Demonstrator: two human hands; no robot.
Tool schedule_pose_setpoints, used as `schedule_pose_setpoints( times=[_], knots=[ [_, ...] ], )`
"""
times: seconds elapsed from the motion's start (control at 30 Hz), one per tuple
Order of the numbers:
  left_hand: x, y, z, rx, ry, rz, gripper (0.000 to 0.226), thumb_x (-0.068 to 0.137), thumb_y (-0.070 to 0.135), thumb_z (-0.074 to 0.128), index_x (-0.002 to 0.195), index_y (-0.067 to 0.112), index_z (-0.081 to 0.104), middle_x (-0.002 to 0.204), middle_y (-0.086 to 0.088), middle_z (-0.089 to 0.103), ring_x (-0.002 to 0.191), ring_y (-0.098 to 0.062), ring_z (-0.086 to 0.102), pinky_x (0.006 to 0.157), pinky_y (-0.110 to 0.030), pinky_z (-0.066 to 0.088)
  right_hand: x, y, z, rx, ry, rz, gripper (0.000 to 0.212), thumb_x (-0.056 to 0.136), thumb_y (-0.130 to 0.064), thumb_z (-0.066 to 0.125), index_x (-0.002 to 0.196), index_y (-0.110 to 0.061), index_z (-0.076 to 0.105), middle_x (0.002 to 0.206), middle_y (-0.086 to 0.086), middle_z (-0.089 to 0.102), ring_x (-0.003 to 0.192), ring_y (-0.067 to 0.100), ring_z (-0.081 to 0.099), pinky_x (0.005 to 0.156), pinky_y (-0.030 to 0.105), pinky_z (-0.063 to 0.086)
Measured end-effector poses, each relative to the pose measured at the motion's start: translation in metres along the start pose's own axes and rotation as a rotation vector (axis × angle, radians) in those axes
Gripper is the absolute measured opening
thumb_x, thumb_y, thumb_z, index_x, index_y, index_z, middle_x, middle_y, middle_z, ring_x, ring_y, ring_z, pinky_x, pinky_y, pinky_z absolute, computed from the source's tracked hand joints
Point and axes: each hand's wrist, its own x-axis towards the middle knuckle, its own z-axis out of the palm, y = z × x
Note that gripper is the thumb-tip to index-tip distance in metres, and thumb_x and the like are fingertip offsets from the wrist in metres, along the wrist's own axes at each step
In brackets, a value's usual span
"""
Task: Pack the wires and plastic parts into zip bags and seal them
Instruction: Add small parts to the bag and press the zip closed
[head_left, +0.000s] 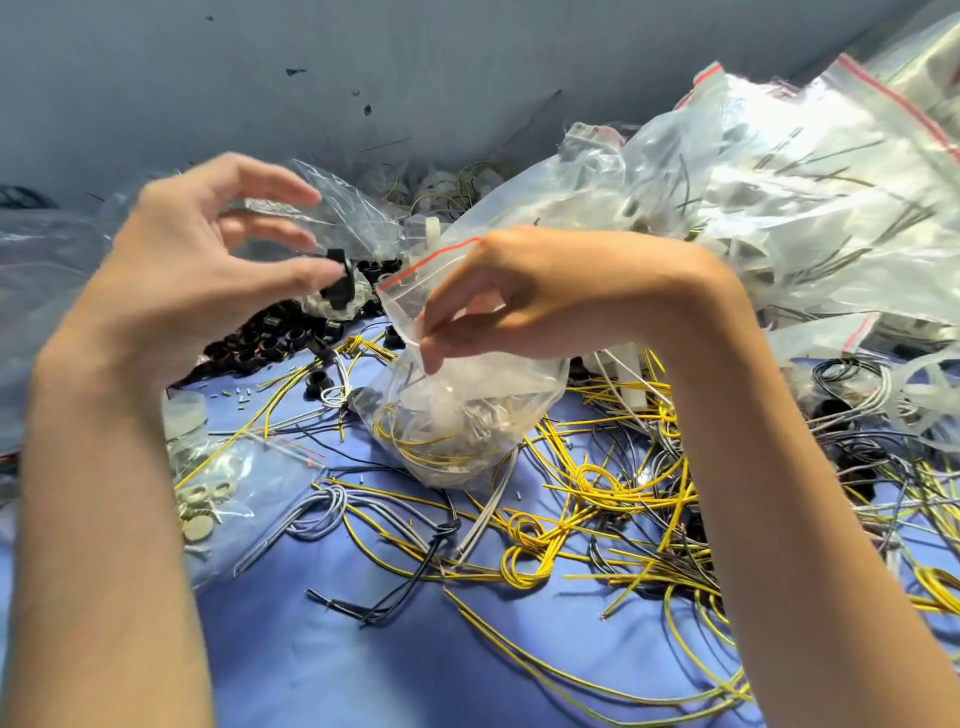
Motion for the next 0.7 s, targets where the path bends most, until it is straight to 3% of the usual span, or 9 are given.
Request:
schedule_pose_setpoints(
  times=[0.13, 0.27, 0.4, 0.53, 0.63, 0.7],
  knots=[
    [0.003, 0.019, 0.014, -0.085, 0.109, 0.085, 0.033, 0.060, 0.033, 0.079, 0.088, 0.036, 0.062, 0.093, 0.023, 0.067, 0.083, 0.001, 0.062, 0.068, -0.019, 0.053, 0.009, -0.011, 0.007, -0.077, -0.015, -0.003, 0.019, 0.093, -0.034, 0.056, 0.096, -0.029, 0.074, 0.076, -0.014, 0.061, 0.072, 0.006, 0.052, 0.070, 0.026, 0.042],
    [0.007, 0.038, 0.041, -0.106, 0.146, 0.130, 0.030, 0.064, 0.029, 0.076, 0.089, 0.032, 0.059, 0.094, 0.016, 0.064, 0.081, -0.001, 0.061, 0.073, -0.026, 0.051, 0.012, -0.018, 0.011, -0.107, -0.010, 0.008, 0.019, 0.091, -0.035, 0.058, 0.098, -0.028, 0.074, 0.093, -0.006, 0.071, 0.088, 0.015, 0.063, 0.082, 0.033, 0.051],
    [0.008, 0.044, 0.061, -0.112, -0.029, 0.114, 0.029, 0.066, 0.019, 0.075, 0.088, 0.031, 0.060, 0.094, 0.015, 0.065, 0.082, -0.003, 0.062, 0.068, -0.022, 0.050, 0.008, -0.024, 0.010, -0.140, -0.021, 0.015, 0.021, 0.091, -0.033, 0.059, 0.104, -0.026, 0.074, 0.099, -0.001, 0.072, 0.091, 0.017, 0.062, 0.082, 0.034, 0.051],
    [0.006, 0.036, 0.056, -0.053, -0.200, 0.076, 0.034, 0.061, 0.022, 0.075, 0.091, 0.029, 0.062, 0.089, 0.015, 0.065, 0.082, 0.001, 0.061, 0.064, -0.011, 0.046, 0.004, -0.025, 0.008, -0.158, -0.036, 0.029, 0.021, 0.091, -0.033, 0.059, 0.106, -0.030, 0.073, 0.100, -0.005, 0.071, 0.087, 0.013, 0.056, 0.075, 0.027, 0.047],
    [0.004, 0.028, 0.052, -0.008, -0.310, 0.049, 0.037, 0.059, 0.019, 0.073, 0.094, 0.027, 0.063, 0.092, 0.010, 0.069, 0.084, 0.001, 0.063, 0.072, -0.012, 0.048, 0.004, -0.027, 0.008, -0.195, -0.033, 0.026, 0.021, 0.091, -0.033, 0.059, 0.106, -0.031, 0.073, 0.099, -0.001, 0.071, 0.087, 0.017, 0.058, 0.075, 0.030, 0.049],
    [0.005, 0.025, 0.052, 0.010, -0.372, 0.012, 0.048, 0.050, 0.029, 0.072, 0.098, 0.026, 0.064, 0.092, 0.011, 0.071, 0.087, 0.000, 0.064, 0.071, -0.013, 0.049, 0.005, -0.027, 0.009, -0.215, -0.033, 0.022, 0.021, 0.091, -0.035, 0.058, 0.106, -0.030, 0.073, 0.098, 0.000, 0.071, 0.085, 0.018, 0.058, 0.075, 0.030, 0.050]
  ],
)
